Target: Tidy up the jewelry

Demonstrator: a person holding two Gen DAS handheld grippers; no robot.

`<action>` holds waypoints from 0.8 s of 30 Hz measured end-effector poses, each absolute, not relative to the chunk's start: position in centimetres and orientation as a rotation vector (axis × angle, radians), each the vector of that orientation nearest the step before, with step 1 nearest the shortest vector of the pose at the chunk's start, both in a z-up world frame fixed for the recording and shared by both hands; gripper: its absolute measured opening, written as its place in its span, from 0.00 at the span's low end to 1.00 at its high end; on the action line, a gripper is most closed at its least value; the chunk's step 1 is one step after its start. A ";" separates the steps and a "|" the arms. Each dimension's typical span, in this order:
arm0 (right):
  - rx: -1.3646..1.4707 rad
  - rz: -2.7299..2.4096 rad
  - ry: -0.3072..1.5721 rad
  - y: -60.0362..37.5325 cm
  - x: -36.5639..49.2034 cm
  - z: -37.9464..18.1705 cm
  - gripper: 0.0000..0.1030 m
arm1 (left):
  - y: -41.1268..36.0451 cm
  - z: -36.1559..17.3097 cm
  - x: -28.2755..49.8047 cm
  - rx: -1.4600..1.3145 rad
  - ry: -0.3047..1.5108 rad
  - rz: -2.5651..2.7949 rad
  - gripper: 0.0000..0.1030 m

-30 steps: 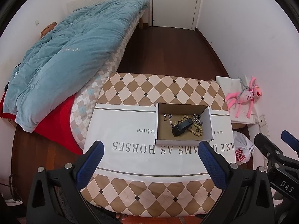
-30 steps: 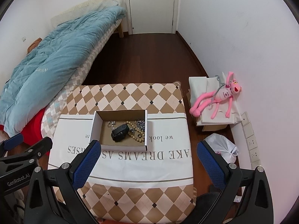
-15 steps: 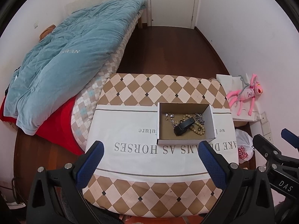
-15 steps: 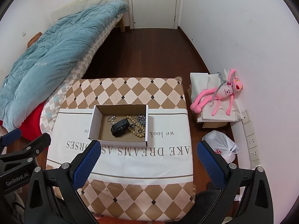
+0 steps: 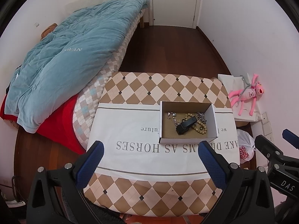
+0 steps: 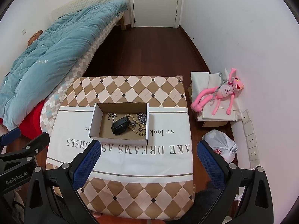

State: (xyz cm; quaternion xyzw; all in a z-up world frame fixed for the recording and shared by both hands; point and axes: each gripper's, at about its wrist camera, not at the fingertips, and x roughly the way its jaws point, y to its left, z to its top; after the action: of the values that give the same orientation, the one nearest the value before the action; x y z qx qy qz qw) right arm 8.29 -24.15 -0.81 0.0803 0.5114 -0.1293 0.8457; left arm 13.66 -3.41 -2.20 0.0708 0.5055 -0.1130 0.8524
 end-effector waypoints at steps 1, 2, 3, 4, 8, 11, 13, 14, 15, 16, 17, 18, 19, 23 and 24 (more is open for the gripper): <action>0.169 -0.273 1.079 -24.2 8.3 -0.8 1.00 | -3.4 -2.2 13.7 0.149 1.064 -0.239 1.00; 0.170 -0.272 1.078 -24.2 8.3 -0.8 1.00 | -3.4 -2.2 13.7 0.149 1.064 -0.241 1.00; 0.172 -0.270 1.079 -24.1 8.3 -0.8 1.00 | -3.3 -2.2 13.7 0.147 1.065 -0.243 1.00; 0.171 -0.270 1.079 -24.1 8.3 -0.7 1.00 | -3.3 -2.2 13.7 0.146 1.066 -0.245 1.00; 0.173 -0.268 1.079 -24.1 8.3 -0.7 1.00 | -3.3 -2.1 13.6 0.145 1.063 -0.249 1.00; 0.169 -0.269 1.077 -24.0 8.2 -0.5 1.00 | -3.3 -1.9 13.6 0.147 1.058 -0.249 1.00; 0.167 -0.269 1.078 -24.0 8.2 -0.5 1.00 | -3.2 -1.8 13.6 0.148 1.055 -0.250 1.00; 0.167 -0.269 1.077 -24.0 8.1 -0.4 1.00 | -3.2 -1.7 13.5 0.147 1.053 -0.252 1.00; 0.169 -0.267 1.077 -24.0 8.2 -0.4 1.00 | -3.2 -1.6 13.5 0.146 1.052 -0.252 1.00; 0.169 -0.267 1.077 -24.0 8.2 -0.5 1.00 | -3.1 -1.6 13.5 0.145 1.052 -0.253 1.00; 0.171 -0.267 1.075 -24.0 8.1 -0.4 1.00 | -3.1 -1.6 13.5 0.144 1.053 -0.253 1.00; 0.172 -0.265 1.073 -24.1 8.1 -0.2 1.00 | -3.1 -1.5 13.5 0.145 1.052 -0.253 1.00; 0.172 -0.263 1.072 -24.2 8.1 0.0 1.00 | -3.1 -1.6 13.5 0.147 1.051 -0.252 1.00; 0.170 -0.258 1.071 -24.3 8.1 0.2 1.00 | -3.1 -1.5 13.5 0.149 1.048 -0.251 1.00; 0.167 -0.258 1.071 -24.3 8.1 0.3 1.00 | -3.1 -1.4 13.4 0.149 1.047 -0.250 1.00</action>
State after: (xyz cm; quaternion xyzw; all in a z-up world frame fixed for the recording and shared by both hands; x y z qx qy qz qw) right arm 8.07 -24.26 0.29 0.0792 0.5083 -0.1224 0.8488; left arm 13.45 -3.12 -1.44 0.0710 0.4982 -0.1188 0.8560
